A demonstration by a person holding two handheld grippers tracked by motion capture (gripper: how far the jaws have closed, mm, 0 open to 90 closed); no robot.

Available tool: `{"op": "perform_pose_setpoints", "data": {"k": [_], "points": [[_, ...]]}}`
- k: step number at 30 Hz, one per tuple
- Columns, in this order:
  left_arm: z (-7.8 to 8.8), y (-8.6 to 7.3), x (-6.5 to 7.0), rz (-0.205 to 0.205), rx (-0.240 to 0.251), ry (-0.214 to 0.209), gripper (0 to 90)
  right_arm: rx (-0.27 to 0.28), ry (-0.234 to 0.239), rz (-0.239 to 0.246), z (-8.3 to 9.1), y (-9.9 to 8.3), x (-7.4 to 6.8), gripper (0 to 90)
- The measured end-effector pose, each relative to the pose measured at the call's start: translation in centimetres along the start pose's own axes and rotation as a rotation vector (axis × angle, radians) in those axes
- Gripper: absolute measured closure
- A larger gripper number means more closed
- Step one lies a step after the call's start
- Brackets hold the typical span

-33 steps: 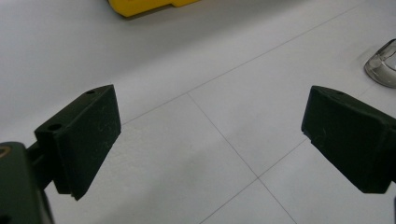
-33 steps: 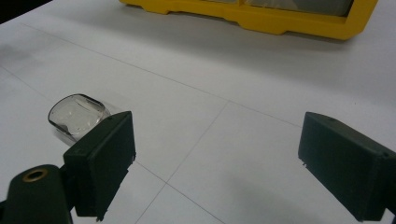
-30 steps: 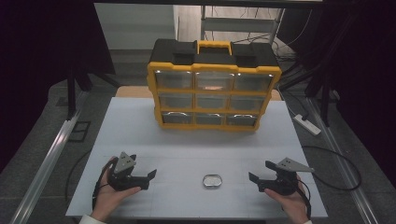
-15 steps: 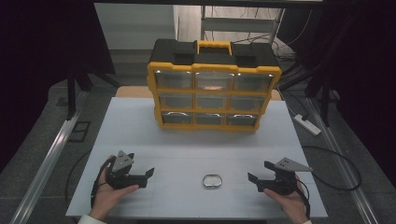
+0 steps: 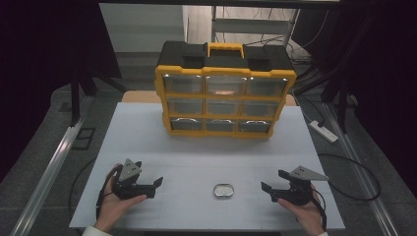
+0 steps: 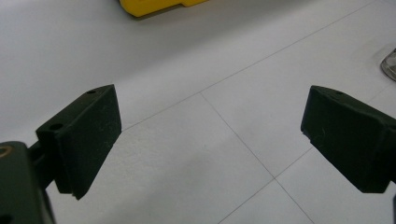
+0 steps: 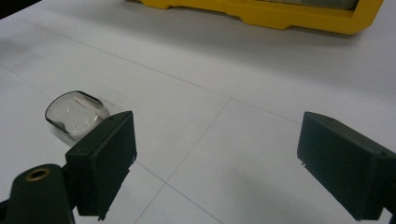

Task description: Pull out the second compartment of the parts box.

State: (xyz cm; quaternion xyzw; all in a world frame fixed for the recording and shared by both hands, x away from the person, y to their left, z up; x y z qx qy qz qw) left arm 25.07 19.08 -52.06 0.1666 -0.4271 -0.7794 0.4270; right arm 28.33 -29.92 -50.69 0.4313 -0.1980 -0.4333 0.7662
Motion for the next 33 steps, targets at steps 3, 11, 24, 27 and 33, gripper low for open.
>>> {"op": "perform_pose_setpoints", "data": {"k": [3,11,24,27,33], "points": [[0.0,0.0,0.0,0.001,0.002,0.002,5.7,0.014,-0.007,-0.004,0.1,0.1,-0.1,12.2],[0.0,0.0,0.0,-0.003,0.0,0.005,5.7,0.027,0.001,-0.014,0.1,0.2,-0.8,12.5],[0.0,0.0,0.0,-0.005,0.0,0.006,5.7,0.024,0.011,-0.002,-0.4,0.4,-1.8,12.9],[-0.1,0.0,0.0,-0.007,0.0,0.005,5.7,0.023,0.011,0.0,-0.5,0.5,-2.0,13.0],[-0.1,0.0,0.0,-0.009,0.002,0.006,5.7,0.029,0.0,-0.006,-0.6,0.6,-2.1,12.9]]}}
Point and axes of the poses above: each handheld gripper's, and its own axes: z roughly backward along the jaws, y roughly out of its top, x roughly to its right, the point moved 1 cm from there along -z, roughly forward along the jaws, and after that the axes turned 6 degrees about -y, right-handed, at the moved point
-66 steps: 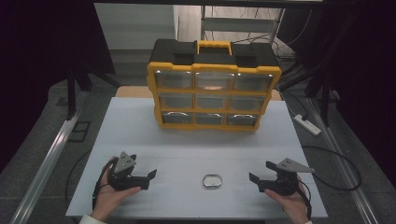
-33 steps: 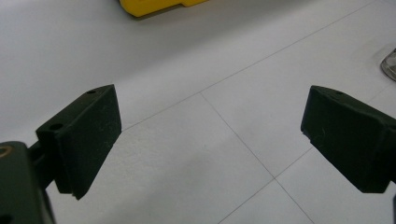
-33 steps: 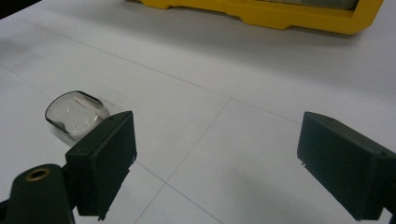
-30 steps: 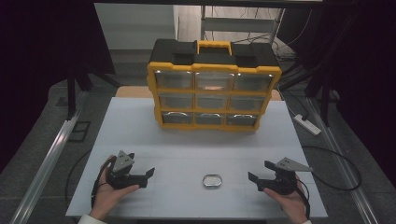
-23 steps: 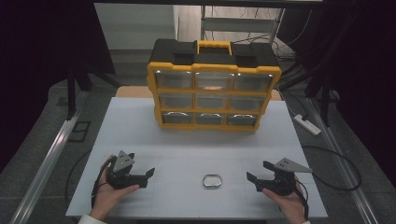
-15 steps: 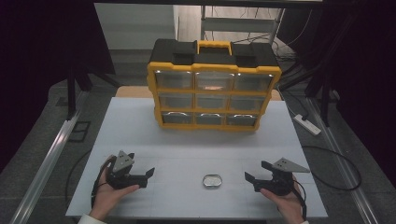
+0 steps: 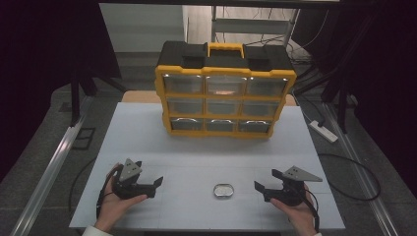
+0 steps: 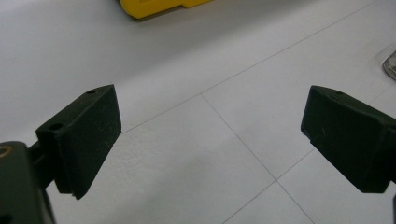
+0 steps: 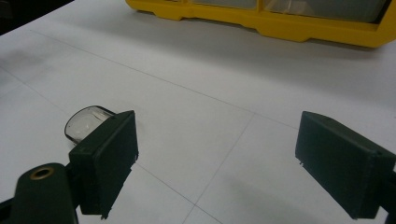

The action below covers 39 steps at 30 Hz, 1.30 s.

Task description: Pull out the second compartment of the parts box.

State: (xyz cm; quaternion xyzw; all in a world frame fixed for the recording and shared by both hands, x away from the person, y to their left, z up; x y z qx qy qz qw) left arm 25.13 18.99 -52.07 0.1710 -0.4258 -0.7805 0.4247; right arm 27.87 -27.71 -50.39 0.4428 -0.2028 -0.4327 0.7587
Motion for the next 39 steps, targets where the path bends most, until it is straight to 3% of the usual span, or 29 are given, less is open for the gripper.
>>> {"op": "perform_pose_setpoints", "data": {"k": [22,39], "points": [[-0.2,0.0,0.1,-0.012,-0.003,0.0,5.7,-0.006,0.013,0.018,-1.0,0.2,-1.9,13.1],[-0.3,0.0,0.2,-0.017,-0.007,0.001,5.7,-0.004,0.01,0.067,-1.6,0.6,-3.3,13.2]]}}
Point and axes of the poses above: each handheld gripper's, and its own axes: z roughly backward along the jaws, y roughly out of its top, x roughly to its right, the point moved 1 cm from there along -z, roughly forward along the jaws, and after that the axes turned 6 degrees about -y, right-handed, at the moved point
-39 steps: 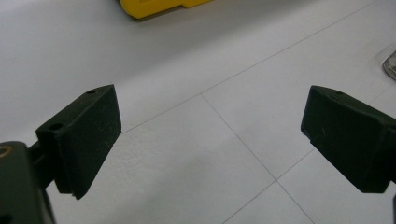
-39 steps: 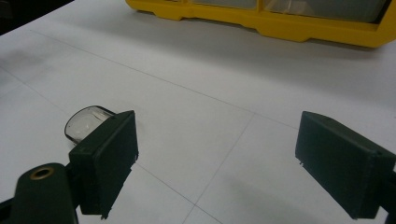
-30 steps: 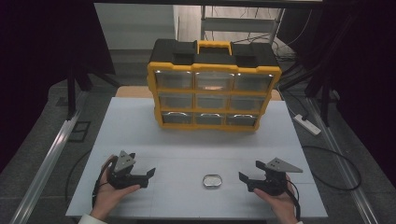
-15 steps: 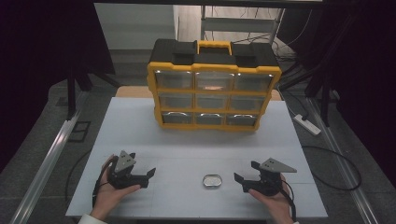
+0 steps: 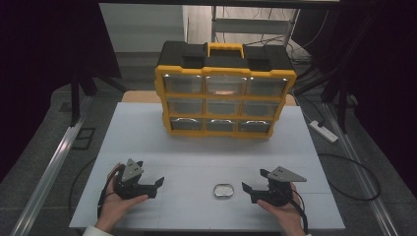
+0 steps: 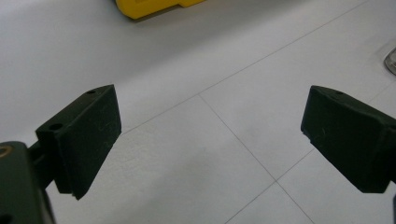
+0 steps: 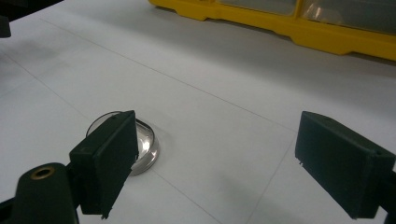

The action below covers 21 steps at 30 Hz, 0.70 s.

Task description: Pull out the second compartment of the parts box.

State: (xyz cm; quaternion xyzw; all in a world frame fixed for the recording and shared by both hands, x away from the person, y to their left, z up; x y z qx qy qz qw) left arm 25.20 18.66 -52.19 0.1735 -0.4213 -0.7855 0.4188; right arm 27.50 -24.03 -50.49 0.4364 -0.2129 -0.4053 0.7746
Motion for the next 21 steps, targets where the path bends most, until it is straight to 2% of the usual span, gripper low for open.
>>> {"op": "perform_pose_setpoints", "data": {"k": [21], "points": [[-0.1,0.0,0.1,-0.008,-0.005,-0.001,5.7,0.007,-0.009,0.034,-0.7,0.5,-1.5,13.3]]}}
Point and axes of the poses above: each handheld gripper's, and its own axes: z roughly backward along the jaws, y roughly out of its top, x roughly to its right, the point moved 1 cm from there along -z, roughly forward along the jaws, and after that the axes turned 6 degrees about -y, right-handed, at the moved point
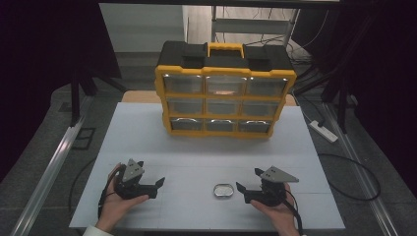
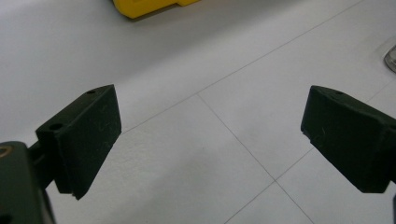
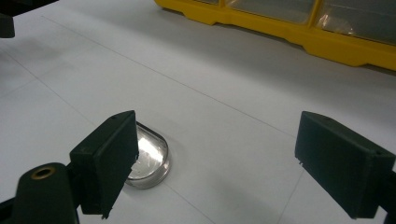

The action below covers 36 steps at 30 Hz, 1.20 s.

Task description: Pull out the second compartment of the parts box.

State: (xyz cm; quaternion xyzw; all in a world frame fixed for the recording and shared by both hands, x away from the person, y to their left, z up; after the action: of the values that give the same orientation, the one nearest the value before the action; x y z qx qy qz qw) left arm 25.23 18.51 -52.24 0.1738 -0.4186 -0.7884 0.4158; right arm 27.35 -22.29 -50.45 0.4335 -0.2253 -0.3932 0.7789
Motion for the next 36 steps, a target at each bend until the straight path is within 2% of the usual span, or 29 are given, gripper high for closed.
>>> {"op": "perform_pose_setpoints", "data": {"k": [13,17,20,25,30,31,33,34,36], "points": [[-0.1,0.0,0.1,-0.005,-0.005,0.001,5.7,-0.006,-0.002,0.03,-0.4,0.1,-0.7,13.4],[0.0,0.0,0.1,-0.004,-0.001,0.0,5.7,-0.006,-0.017,0.058,-0.5,0.4,-1.1,13.5],[0.0,0.0,0.0,-0.001,-0.001,0.0,5.7,-0.01,-0.048,0.099,-0.5,0.6,-1.2,13.5],[0.0,-0.1,0.0,-0.003,-0.004,0.0,5.7,-0.004,-0.074,0.136,-0.5,0.8,-1.3,13.6],[0.0,-0.1,0.0,-0.004,-0.006,-0.002,5.7,0.01,-0.113,0.208,-0.3,1.1,-1.6,13.9],[0.0,-0.1,0.0,-0.004,-0.006,-0.002,5.7,0.01,-0.113,0.208,-0.3,1.1,-1.6,13.9],[0.0,-0.1,0.0,-0.005,-0.007,-0.001,5.7,0.02,-0.138,0.285,-0.3,1.2,-1.9,14.0],[0.0,-0.1,0.0,-0.005,-0.007,-0.002,5.7,0.02,-0.138,0.285,-0.3,1.2,-1.9,14.0],[0.0,-0.1,0.0,-0.005,-0.007,-0.001,5.7,0.019,-0.146,0.314,-0.4,1.2,-2.1,14.0]]}}
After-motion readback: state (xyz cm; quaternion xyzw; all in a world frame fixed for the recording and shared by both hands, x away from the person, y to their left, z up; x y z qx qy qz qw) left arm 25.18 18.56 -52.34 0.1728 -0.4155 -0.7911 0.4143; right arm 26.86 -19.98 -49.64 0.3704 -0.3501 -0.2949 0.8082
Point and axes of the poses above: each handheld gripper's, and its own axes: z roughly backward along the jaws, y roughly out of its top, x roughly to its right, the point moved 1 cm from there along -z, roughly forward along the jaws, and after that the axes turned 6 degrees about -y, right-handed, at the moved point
